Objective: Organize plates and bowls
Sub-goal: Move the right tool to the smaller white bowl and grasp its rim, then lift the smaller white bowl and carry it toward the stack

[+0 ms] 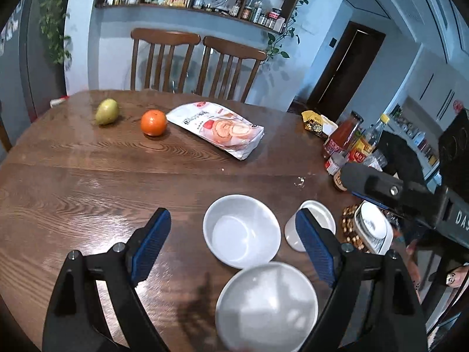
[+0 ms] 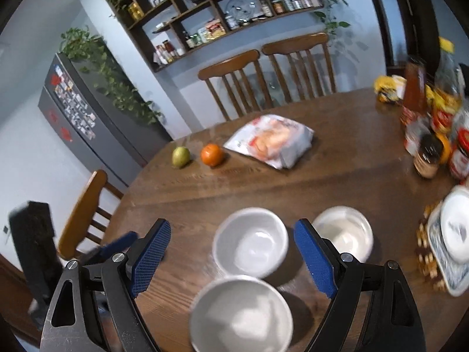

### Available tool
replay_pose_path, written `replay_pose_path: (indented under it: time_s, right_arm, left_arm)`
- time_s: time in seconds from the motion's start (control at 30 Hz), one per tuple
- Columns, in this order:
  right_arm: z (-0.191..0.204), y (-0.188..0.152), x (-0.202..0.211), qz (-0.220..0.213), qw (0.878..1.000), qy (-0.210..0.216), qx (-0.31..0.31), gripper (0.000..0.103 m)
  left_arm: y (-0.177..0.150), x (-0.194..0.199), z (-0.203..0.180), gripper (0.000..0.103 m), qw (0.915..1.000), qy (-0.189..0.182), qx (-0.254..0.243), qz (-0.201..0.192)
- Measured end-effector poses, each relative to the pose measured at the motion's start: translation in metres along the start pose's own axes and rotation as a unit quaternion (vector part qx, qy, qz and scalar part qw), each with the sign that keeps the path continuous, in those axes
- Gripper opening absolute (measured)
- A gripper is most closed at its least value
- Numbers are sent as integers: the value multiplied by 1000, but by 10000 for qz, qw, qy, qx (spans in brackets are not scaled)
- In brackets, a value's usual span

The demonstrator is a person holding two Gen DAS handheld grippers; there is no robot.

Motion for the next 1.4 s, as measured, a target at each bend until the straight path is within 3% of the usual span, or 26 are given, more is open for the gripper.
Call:
replay_pose_path:
  time_s: [0.23, 0.3, 0.47, 0.57, 0.77, 1.0, 1.4]
  right_arm:
    - [-19, -14, -71, 702, 9969, 7, -354, 87]
    - [-29, -22, -92, 1057, 9933, -130, -439, 87]
    - [-42, -35, -116, 1354, 9889, -282, -546, 87]
    - [-45, -40, -122, 1444, 9874, -360, -538, 87]
    - [-45, -47, -130, 1589, 9849, -502, -463, 87]
    - [-51, -55, -139, 1772, 9805, -765, -371, 87]
    - [-37, -69, -151, 2001, 9771, -714, -104, 87]
  left_arm:
    - [-24, -59, 29, 86, 9972, 288, 118, 684]
    - [-30, -69, 35, 86, 9963, 207, 217, 803]
    - [-40, -89, 42, 85, 9917, -100, 704, 1069]
    - [-47, -96, 38, 83, 9890, -199, 738, 1263]
    - [-51, -97, 32, 78, 9897, -275, 663, 1238]
    - [-58, -104, 27, 62, 9871, -397, 631, 1415]
    - [-58, -107, 20, 60, 9871, -528, 574, 1396]
Point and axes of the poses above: each gripper's, at about its wrist camera, not at the fingertips, and x roughly against the way its jaws point, z to its left, y to its top, the point moved 10 cm from there along -x, roughly the way its jaws point, and after that the axes turned 2 degrees about y, right-handed, at the moved point
